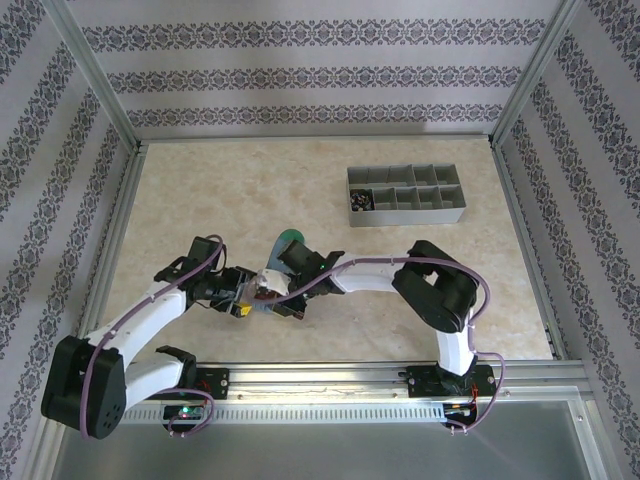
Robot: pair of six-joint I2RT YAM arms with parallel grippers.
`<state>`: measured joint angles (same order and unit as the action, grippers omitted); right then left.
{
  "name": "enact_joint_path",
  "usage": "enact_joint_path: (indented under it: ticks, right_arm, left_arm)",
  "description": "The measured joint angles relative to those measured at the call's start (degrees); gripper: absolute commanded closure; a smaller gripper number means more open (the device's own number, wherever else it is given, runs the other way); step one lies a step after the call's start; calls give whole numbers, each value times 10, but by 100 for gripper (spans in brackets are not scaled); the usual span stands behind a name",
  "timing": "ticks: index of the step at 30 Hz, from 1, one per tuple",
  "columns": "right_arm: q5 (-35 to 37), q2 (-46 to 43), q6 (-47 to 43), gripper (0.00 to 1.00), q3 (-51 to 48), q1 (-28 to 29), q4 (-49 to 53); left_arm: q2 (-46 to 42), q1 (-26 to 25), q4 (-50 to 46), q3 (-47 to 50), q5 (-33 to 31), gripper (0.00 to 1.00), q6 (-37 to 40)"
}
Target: Roll the socks
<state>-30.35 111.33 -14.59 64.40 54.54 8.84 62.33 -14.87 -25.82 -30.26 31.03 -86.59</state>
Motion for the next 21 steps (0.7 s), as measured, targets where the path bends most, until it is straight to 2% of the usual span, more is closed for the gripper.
enact_joint_path:
  ticks: [8, 15, 21]
  right_arm:
    - [-130, 40, 37, 100, 24, -54, 28]
    - [-198, 57, 59, 100, 26, -83, 42]
    - [-232, 72, 74, 100, 32, -94, 49]
  left_arm:
    - [-49, -1, -2, 11, 12, 58, 24]
    - [-63, -32, 28, 62, 17, 56, 17]
    - [-38, -55, 101, 96, 5, 51, -1]
